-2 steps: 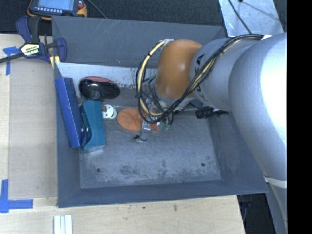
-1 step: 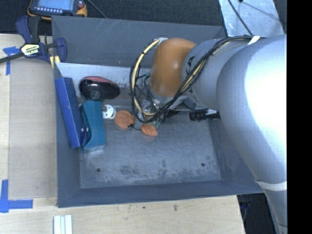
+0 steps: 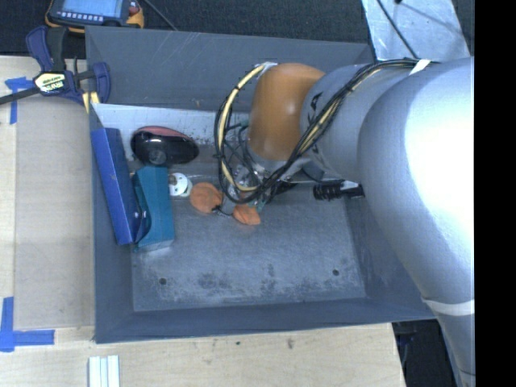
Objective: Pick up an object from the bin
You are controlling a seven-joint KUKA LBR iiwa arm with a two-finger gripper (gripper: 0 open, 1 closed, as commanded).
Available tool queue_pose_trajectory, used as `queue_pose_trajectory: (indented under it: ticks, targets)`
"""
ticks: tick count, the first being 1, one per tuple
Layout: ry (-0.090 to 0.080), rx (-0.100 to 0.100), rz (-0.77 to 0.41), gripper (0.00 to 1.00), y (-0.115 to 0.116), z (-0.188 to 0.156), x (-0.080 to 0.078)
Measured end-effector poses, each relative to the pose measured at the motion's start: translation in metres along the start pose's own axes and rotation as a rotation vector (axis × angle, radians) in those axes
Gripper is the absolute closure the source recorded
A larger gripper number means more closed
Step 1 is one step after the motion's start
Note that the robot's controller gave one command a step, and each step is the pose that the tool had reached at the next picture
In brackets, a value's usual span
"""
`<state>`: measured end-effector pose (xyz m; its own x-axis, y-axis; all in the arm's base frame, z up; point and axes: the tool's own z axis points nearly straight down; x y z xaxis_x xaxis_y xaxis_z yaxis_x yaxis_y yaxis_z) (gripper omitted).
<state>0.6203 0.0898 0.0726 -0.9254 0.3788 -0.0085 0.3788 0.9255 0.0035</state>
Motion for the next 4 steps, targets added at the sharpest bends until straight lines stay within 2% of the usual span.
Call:
queue_pose_trajectory:
  ticks: [1,2,3,4]
  targets:
    - [0.001,0.001,0.0,1.0,0.0,-0.002,0.0]
    - [0.011,0.006,-0.001,1.0,-0.002,-0.014,0.002]
    - [0.013,0.007,-0.001,1.0,-0.002,-0.038,0.002]
    - [0.008,0.003,-0.001,1.0,-0.001,-0.061,0.001]
